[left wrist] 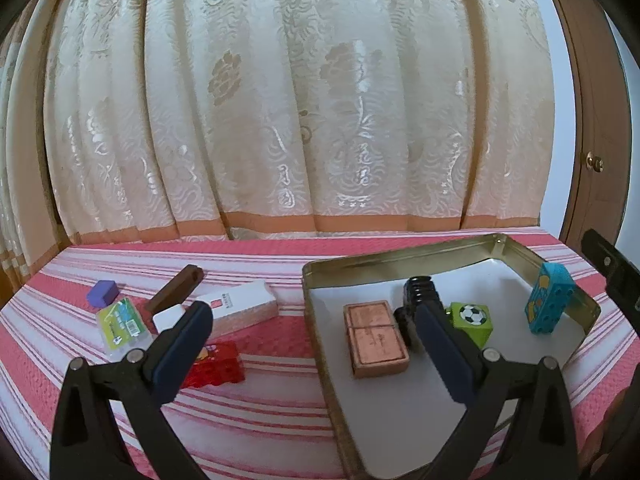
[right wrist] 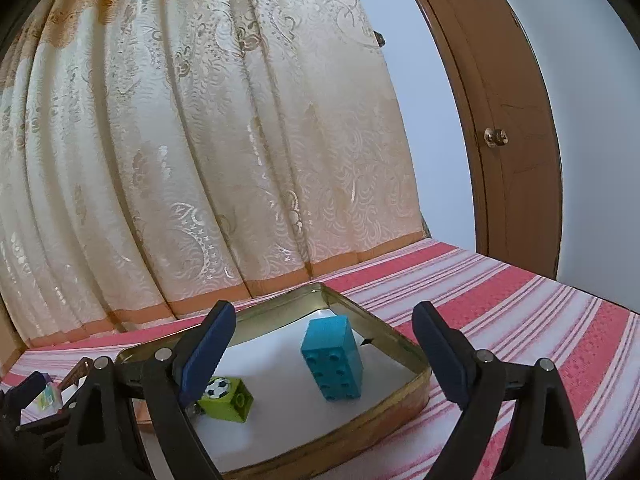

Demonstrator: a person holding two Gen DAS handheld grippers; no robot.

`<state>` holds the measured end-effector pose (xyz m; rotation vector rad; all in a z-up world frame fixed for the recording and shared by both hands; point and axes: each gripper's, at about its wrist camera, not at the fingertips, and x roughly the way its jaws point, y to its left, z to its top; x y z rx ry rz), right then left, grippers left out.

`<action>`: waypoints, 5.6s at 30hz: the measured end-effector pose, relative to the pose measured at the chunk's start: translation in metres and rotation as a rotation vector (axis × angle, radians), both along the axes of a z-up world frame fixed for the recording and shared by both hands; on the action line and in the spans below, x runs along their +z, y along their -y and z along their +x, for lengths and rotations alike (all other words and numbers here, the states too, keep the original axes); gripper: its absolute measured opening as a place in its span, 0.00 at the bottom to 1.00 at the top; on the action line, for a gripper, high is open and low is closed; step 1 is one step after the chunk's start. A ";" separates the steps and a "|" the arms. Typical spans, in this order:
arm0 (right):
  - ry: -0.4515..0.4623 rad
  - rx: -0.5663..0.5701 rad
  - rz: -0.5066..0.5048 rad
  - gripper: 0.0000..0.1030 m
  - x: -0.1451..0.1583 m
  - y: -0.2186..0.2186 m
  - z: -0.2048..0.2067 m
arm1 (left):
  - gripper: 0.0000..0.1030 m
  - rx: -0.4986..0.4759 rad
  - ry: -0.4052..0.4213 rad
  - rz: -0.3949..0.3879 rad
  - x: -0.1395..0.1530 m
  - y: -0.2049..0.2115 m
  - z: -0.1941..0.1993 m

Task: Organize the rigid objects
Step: 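Lift both tools out of the tray and pull them back, then grasp the red lego brick with the right tool while the left tool grasps the green floss box, then carry the red brick with the right tool while the left tool carries the floss box over the tray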

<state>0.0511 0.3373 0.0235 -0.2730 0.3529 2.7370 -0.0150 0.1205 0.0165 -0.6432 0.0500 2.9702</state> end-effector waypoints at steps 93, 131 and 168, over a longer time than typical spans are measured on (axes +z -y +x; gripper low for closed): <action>0.293 0.497 0.009 0.66 -0.011 0.232 -0.099 | 0.99 0.292 0.269 0.159 -0.032 0.213 -0.085; 0.249 0.432 0.059 0.66 -0.006 0.225 -0.098 | 0.52 0.309 0.303 0.167 -0.040 0.223 -0.075; 0.203 0.377 0.074 0.66 -0.004 0.191 -0.069 | 0.52 0.298 0.037 0.033 -0.010 0.184 -0.027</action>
